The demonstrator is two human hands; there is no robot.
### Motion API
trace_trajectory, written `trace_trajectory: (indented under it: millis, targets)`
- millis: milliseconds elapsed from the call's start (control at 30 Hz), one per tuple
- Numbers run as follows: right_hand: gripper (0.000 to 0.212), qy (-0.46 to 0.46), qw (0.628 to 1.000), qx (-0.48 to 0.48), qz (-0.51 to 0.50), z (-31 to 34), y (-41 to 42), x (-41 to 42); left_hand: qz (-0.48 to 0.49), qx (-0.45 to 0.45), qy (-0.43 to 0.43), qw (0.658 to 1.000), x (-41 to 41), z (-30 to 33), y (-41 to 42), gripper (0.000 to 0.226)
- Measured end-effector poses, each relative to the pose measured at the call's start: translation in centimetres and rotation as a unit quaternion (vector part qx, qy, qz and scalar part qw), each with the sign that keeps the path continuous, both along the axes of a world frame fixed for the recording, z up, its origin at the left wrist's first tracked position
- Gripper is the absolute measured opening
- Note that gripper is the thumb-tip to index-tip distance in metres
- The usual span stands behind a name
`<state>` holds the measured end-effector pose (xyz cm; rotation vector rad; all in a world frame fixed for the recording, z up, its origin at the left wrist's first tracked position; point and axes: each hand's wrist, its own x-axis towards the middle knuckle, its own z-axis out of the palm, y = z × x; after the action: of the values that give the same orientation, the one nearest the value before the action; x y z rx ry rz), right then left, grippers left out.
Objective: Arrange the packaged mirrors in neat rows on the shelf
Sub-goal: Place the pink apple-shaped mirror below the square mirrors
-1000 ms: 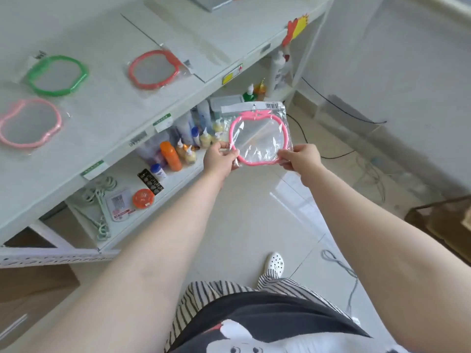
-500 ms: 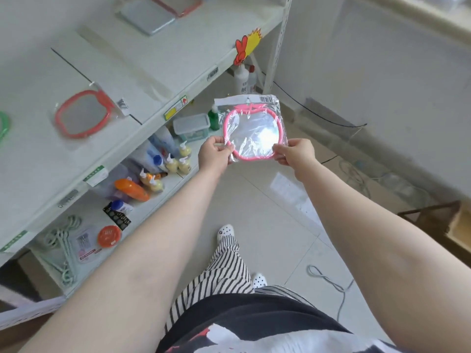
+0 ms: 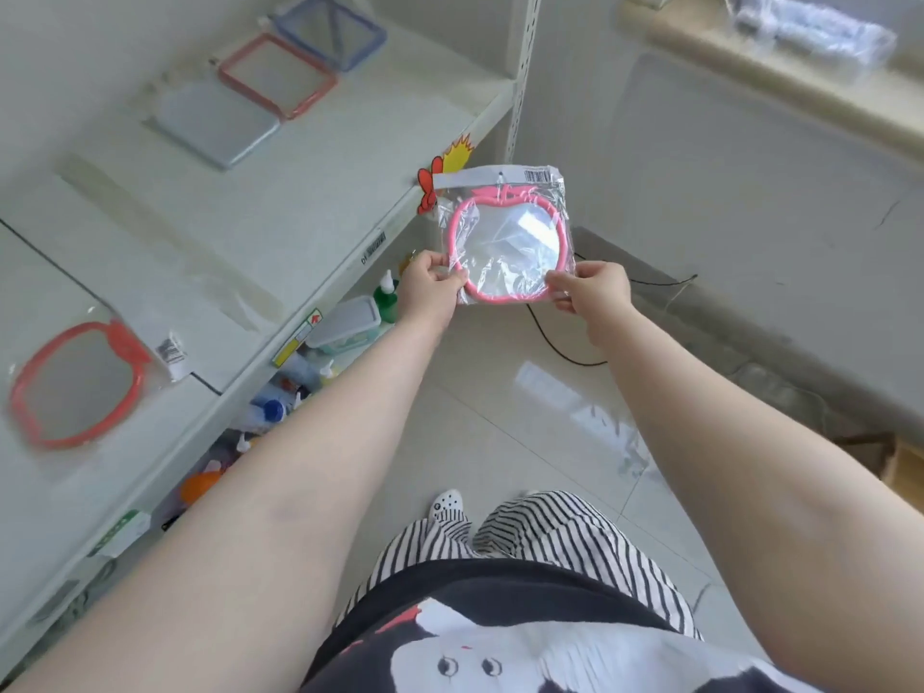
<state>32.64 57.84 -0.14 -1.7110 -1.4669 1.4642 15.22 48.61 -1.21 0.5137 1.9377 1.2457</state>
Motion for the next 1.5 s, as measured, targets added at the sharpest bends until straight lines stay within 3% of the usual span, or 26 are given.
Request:
trace_trajectory:
  millis: [133,233,433,600,767,867,1233,1500]
  targets:
    - [0.018,0.001,1.000,0.005,0.012,0.2,4.5,-1.3,0.017,0.011,-0.018,1.000,-0.8,-0.1,4.2,0.016]
    - [0.034,-0.015,0.999,0.006,0.039,0.1,9.1,-2.5,0.046,0.011,-0.018,0.999,-1.6,0.1,8.1,0.014]
    - [0.015,-0.014,0.993,0.003,0.116,1.0,18.1,-5.1,0.128,-0.013,0.007,0.992,-2.8,1.3,15.2,0.017]
    - [0.023,-0.037,0.983,0.025,0.180,2.3,23.6,-7.8,0.197,-0.017,0.009,0.980,-3.6,2.0,19.0,0.012]
    - [0.013,-0.036,0.974,0.017,0.221,2.0,26.6,-11.0,0.241,-0.023,0.011,0.970,-5.6,2.2,21.0,0.015]
    - [0.022,-0.040,0.972,0.018,0.232,1.6,28.2,-13.4,0.253,-0.023,0.016,0.967,-7.6,2.1,22.4,0.013]
    - [0.017,-0.039,0.971,0.027,0.235,2.5,32.4,-22.9,0.265,-0.028,-0.012,0.964,-16.4,2.6,26.9,0.009]
    - [0.013,-0.053,0.960,0.016,0.274,2.0,35.2,-27.8,0.270,-0.048,-0.048,0.961,-20.2,2.0,28.3,0.024]
